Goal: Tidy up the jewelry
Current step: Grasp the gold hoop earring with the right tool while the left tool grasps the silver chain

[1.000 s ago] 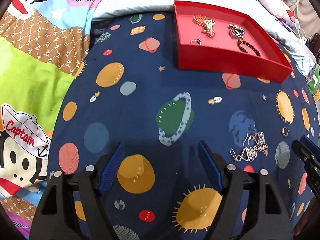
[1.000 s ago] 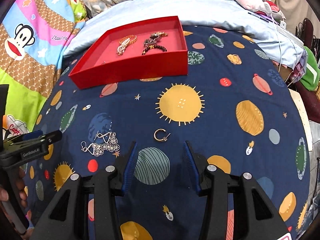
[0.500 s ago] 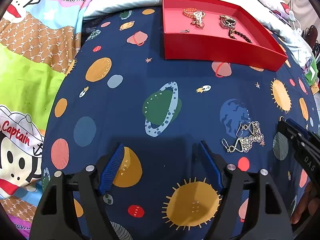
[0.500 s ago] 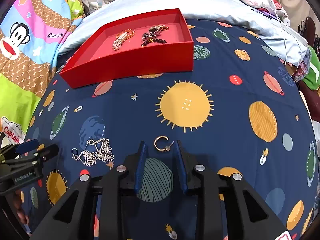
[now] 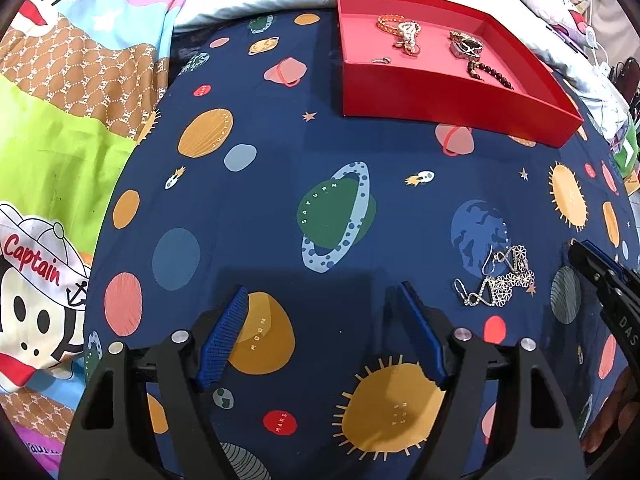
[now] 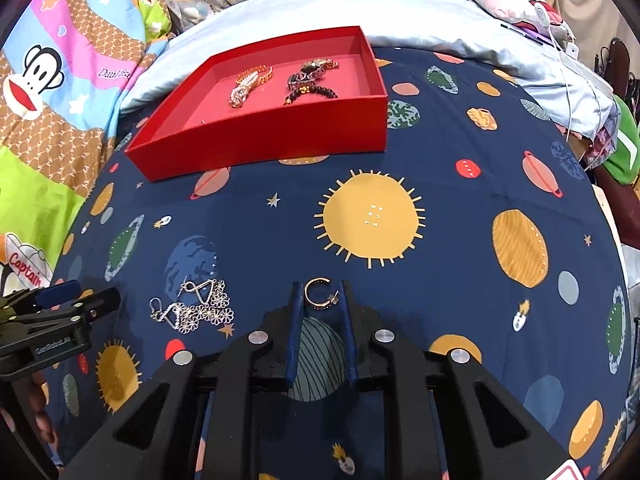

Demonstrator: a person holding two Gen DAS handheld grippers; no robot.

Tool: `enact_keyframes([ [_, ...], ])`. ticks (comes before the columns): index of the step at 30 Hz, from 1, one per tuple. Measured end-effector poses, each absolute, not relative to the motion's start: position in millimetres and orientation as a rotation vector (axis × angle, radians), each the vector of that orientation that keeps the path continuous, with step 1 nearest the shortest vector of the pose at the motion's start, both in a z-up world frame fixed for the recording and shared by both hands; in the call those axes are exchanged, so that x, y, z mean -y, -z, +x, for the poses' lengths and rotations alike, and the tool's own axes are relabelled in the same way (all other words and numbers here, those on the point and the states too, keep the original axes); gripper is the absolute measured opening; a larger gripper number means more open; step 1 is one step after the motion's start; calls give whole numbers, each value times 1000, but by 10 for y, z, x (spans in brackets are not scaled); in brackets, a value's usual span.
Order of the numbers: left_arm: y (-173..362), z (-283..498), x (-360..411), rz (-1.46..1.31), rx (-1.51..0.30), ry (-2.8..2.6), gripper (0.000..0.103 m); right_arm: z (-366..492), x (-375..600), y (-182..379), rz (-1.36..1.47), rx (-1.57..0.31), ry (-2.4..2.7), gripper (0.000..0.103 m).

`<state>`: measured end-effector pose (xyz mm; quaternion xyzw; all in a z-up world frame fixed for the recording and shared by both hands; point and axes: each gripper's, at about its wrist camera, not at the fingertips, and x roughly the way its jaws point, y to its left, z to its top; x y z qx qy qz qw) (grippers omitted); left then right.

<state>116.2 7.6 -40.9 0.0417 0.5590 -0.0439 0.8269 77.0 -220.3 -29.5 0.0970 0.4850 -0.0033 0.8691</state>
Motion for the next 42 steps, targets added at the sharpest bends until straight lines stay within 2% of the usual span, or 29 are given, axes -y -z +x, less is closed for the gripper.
enact_keyframes([
  [23, 437, 978, 309, 78, -1204, 261, 73, 143, 2732, -41, 261, -987, 120, 16],
  [35, 470, 1011, 561, 118, -1165, 318, 50, 137, 2533, -44, 279, -982, 57, 16],
  [40, 455, 992, 630, 141, -1146, 357, 22, 182, 2430, -56, 272, -978, 32, 16],
  [42, 456, 981, 642, 145, -1146, 362, 22, 199, 2400, -56, 273, -977, 24, 16],
])
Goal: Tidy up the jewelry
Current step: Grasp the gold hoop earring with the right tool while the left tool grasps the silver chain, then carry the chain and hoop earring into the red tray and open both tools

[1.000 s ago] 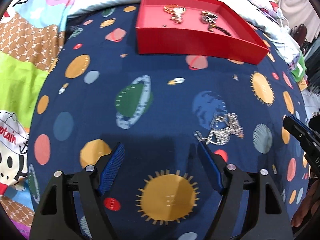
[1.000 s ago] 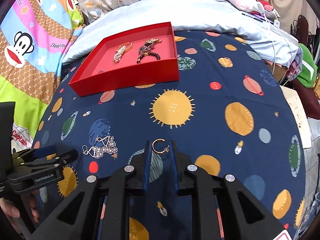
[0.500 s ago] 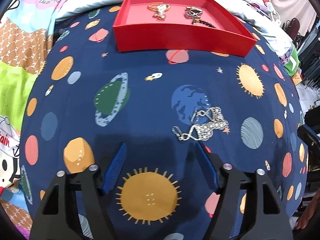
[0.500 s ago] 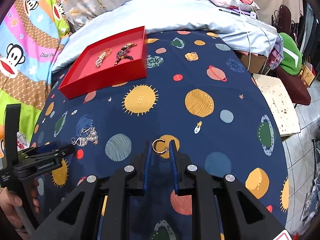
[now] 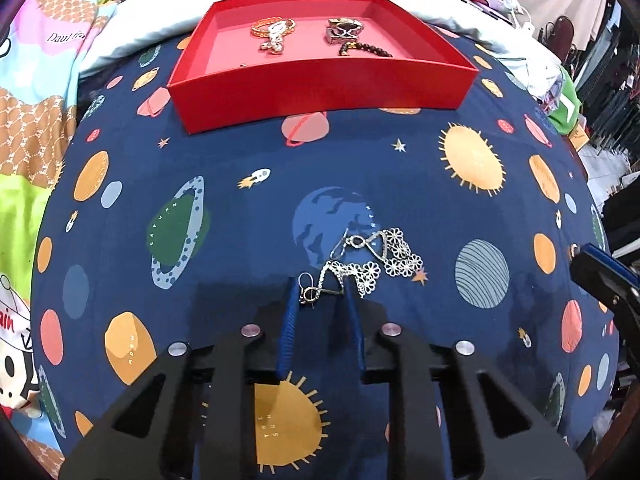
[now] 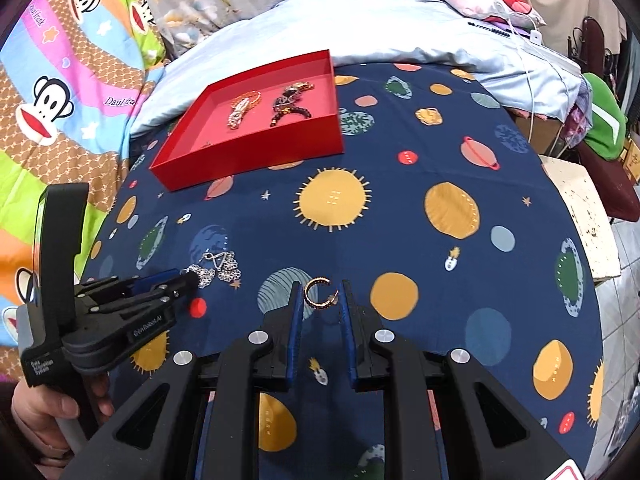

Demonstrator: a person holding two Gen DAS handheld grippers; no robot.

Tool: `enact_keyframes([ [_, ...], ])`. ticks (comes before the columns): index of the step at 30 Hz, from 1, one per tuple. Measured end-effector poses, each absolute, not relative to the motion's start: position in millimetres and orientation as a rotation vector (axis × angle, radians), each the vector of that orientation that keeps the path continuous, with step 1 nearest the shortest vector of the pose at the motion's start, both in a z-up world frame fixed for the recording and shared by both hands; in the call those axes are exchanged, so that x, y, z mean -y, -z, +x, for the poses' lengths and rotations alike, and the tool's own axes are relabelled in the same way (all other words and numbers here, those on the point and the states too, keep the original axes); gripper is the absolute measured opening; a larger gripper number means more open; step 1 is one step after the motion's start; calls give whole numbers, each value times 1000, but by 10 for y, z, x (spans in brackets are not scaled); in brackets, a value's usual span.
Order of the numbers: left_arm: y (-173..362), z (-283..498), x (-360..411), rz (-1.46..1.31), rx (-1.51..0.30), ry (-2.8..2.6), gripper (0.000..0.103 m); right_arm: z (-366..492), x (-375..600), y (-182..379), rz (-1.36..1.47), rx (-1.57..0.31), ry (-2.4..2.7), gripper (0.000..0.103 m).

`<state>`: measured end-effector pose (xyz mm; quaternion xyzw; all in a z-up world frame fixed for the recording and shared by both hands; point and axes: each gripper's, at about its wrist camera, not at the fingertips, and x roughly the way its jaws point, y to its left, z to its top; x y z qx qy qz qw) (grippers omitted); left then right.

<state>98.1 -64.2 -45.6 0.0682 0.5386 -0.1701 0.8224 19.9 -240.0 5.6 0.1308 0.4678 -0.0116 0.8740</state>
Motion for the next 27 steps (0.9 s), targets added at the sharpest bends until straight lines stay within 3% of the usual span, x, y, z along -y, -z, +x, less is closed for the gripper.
enact_keyframes([
  [10, 371, 937, 565, 122, -1152, 370, 21, 295, 2263, -91, 263, -967, -17, 16],
  [27, -287, 1133, 217, 44, -1010, 318, 21, 523, 2187, -286, 262, -914, -67, 16],
])
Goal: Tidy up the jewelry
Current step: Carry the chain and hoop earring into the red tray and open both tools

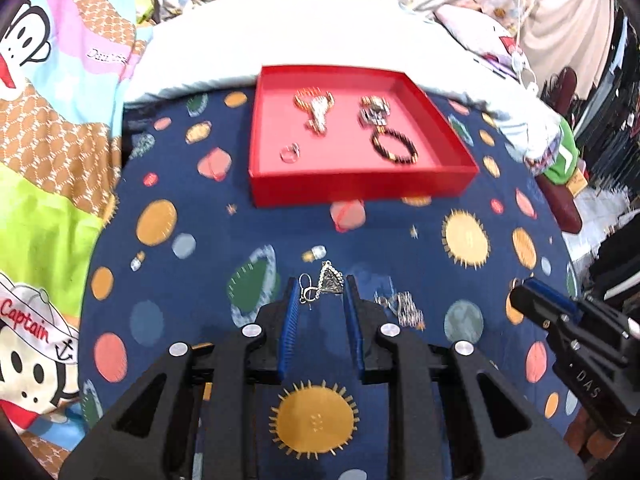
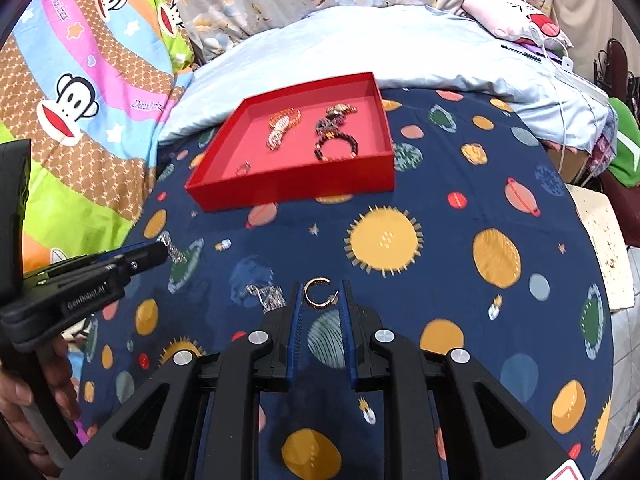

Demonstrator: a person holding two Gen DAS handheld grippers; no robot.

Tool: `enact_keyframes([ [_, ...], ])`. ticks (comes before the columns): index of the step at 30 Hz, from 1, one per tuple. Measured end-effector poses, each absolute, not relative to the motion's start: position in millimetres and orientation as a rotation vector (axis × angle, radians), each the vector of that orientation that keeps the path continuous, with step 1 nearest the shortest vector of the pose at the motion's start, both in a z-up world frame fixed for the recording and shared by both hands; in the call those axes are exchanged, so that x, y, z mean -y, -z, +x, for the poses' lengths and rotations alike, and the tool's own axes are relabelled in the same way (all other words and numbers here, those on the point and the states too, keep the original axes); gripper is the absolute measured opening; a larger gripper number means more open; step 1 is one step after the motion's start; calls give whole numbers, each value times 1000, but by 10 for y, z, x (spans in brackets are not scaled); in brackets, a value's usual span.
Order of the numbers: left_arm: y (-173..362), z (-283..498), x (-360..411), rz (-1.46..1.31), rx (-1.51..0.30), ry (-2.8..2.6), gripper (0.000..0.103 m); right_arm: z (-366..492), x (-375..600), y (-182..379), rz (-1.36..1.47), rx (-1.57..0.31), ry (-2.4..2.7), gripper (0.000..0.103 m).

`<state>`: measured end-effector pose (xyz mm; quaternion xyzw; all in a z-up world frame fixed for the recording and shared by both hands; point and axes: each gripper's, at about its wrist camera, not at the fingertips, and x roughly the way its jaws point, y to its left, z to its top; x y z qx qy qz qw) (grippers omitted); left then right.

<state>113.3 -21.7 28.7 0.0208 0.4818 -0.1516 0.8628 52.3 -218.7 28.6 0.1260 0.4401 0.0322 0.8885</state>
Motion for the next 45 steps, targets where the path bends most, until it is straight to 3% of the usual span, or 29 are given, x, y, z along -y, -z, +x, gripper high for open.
enact_keyframes([
  [12, -734, 1923, 503, 66, -865, 321, 21, 1501, 2139, -636, 222, -817, -117, 16],
  [23, -314, 2635, 767, 93, -931, 284, 21, 2217, 2125, -402, 217, -864, -103, 16],
  [35, 15, 2797, 748, 74, -1004, 268, 23, 2352, 2130, -188, 215, -902, -93, 17],
  [39, -17, 2778, 726, 72, -996, 246, 45, 2244, 2228, -317, 220, -867, -68, 25],
  [45, -293, 2595, 443, 38, -948, 235, 51, 1793, 2626, -648, 206, -809, 17, 30],
])
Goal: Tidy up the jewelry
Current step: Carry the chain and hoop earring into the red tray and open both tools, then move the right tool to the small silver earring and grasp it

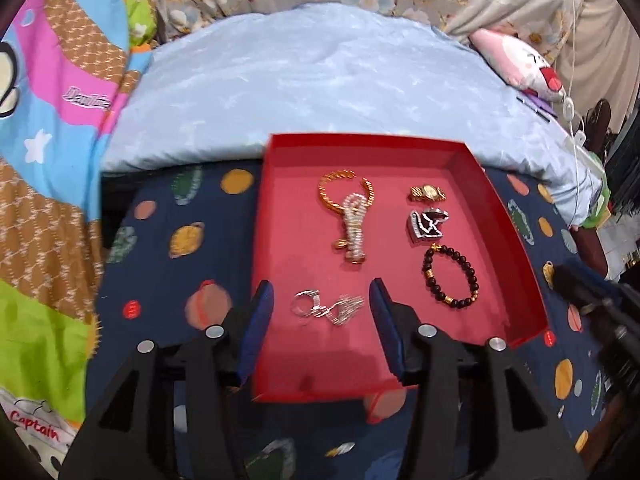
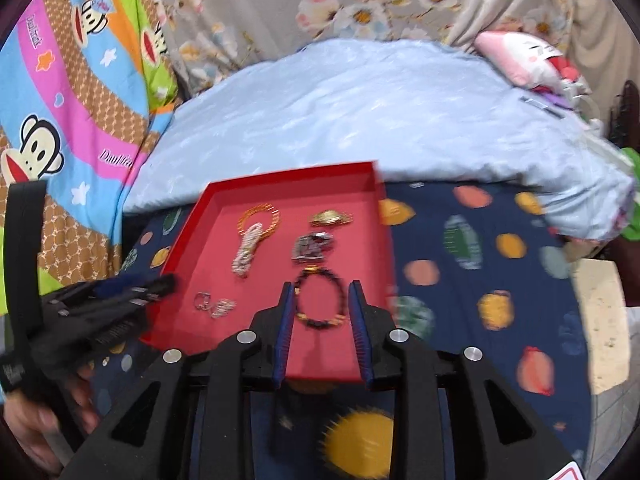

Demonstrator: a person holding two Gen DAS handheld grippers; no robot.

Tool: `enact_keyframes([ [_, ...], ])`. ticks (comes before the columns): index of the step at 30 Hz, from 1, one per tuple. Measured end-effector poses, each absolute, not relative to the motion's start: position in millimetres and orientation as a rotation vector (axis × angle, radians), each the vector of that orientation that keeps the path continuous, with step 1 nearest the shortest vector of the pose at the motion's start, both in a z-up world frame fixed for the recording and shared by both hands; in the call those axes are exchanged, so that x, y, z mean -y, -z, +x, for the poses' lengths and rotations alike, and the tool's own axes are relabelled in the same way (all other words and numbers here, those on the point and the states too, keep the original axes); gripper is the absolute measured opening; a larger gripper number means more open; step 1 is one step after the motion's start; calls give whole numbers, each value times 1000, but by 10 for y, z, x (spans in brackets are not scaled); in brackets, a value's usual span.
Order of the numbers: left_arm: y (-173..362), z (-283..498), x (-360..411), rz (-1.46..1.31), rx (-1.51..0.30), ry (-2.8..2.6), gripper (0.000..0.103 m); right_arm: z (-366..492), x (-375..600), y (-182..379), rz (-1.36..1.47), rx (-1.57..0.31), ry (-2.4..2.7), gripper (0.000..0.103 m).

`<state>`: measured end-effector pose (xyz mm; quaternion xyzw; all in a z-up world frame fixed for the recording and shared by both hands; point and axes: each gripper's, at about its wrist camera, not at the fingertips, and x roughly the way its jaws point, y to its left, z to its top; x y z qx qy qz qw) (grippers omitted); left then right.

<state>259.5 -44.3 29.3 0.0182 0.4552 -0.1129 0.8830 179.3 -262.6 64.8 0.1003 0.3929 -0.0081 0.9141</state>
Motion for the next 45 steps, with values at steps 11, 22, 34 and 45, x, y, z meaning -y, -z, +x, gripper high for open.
enact_keyframes([
  [11, -338, 1924, -361, -25, -969, 136, 55, 720, 3191, -694, 251, -814, 190, 35],
  [22, -104, 1354, -538, -38, -1051, 126, 55, 295, 2774, -294, 286, -925, 100, 35],
  [34, 225, 945, -639, 5, -1132, 111, 55, 587, 1781, 55, 185, -1006, -131, 35],
  [45, 369, 759, -906, -42, -1179, 81, 55, 946, 1467, 325, 151, -1054, -167, 35],
])
